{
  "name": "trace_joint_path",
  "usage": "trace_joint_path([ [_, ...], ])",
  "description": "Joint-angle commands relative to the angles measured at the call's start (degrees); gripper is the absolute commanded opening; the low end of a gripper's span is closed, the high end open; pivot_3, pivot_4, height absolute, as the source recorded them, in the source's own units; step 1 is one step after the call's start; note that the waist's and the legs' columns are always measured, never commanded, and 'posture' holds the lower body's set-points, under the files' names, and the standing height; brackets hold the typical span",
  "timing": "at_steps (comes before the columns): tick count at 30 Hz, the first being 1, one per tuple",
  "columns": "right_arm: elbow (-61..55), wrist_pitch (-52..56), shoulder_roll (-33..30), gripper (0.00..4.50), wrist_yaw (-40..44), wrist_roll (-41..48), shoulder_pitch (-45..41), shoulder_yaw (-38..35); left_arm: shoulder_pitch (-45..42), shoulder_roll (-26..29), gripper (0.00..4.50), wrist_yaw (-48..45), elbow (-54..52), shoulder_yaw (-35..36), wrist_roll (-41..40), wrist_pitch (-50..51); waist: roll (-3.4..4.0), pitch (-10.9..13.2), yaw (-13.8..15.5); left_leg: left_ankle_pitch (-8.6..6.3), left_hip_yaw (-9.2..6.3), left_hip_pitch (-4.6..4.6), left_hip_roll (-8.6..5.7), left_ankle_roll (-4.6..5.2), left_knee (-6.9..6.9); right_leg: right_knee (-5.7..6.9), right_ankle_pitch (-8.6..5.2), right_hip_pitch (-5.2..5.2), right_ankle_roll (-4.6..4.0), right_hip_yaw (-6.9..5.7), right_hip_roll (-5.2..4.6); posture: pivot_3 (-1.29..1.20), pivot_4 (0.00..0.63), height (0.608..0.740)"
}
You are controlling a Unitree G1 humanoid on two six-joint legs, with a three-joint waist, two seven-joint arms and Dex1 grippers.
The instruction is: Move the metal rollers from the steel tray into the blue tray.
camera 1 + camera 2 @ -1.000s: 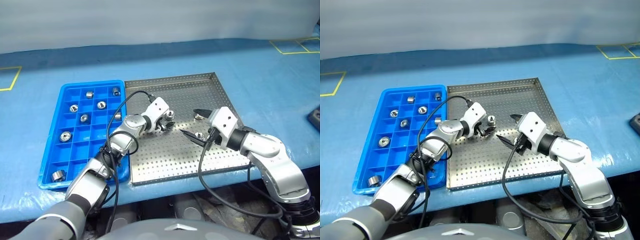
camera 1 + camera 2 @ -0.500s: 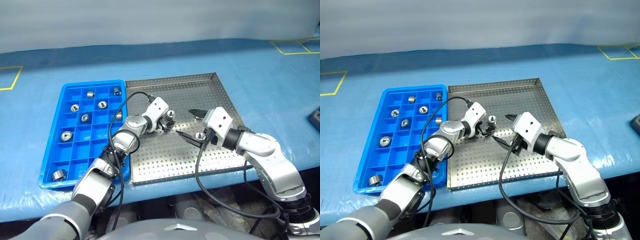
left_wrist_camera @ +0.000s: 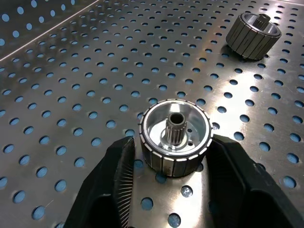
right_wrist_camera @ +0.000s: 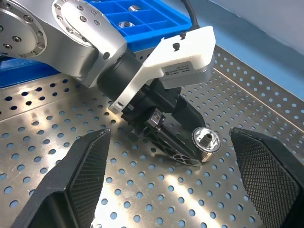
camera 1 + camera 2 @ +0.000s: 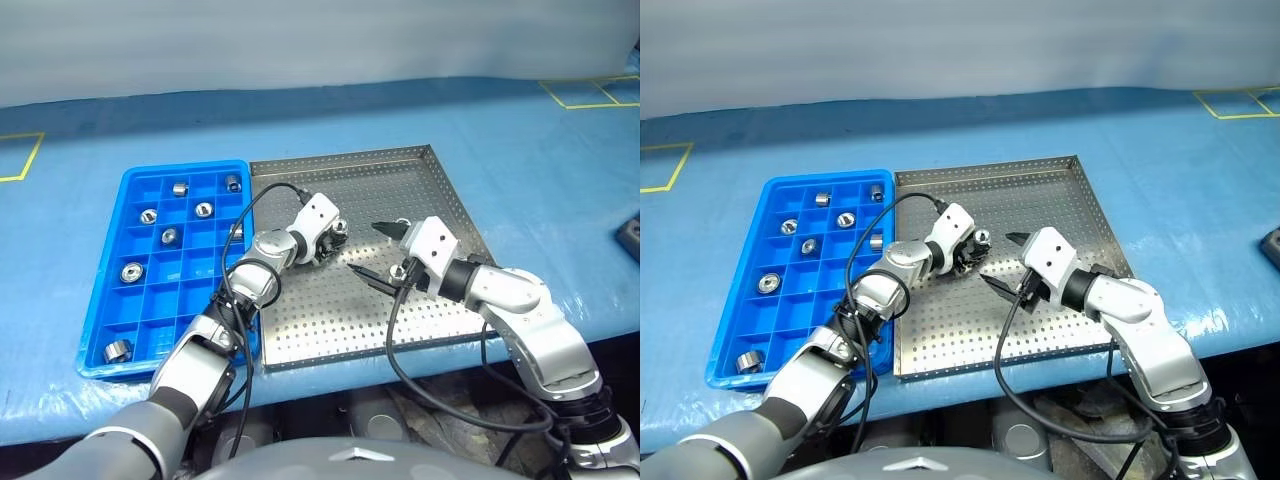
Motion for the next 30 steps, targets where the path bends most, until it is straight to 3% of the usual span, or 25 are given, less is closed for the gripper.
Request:
trace_joint_path([
  [1, 0.5, -1.2, 0.7, 4.23, 0.3, 0.1, -0.3, 0.7, -0.4, -0.3, 2.7, -0.2, -0.7, 1.3, 0.2, -0.9, 0.0, 0.0, 0.0, 0.0, 0.0, 0.0, 0.0, 0.0, 0.0, 0.0, 0.0, 0.0, 0.0, 0.0, 0.0, -0.26, 0.15, 0.74],
  [27, 6.0, -2.1, 2.7, 4.23, 0.1, -3.0, -1.9, 4.3, 1.3, 0.3, 2.7, -0.5, -3.3, 2.5, 1.5, 1.9, 0.01, 0.0, 0.7, 0.1, 0.01, 0.01, 0.0, -0.19, 0.03, 0.02, 0.03, 0.0, 0.02, 0.0, -0.14, -0.24, 0.15, 0.74],
  [30, 5.6, -2.1, 2.7, 4.23, 0.2, -3.0, -1.7, 4.1, 0.8, 0.2, 3.26, 0.1, -2.9, 1.7, 2.6, 2.5, 0.01, 0.0, 0.7, 0.08, 0.01, 0.01, -0.01, -0.16, 0.03, 0.02, 0.03, 0.0, 0.02, -0.01, -0.09, -0.24, 0.15, 0.74],
])
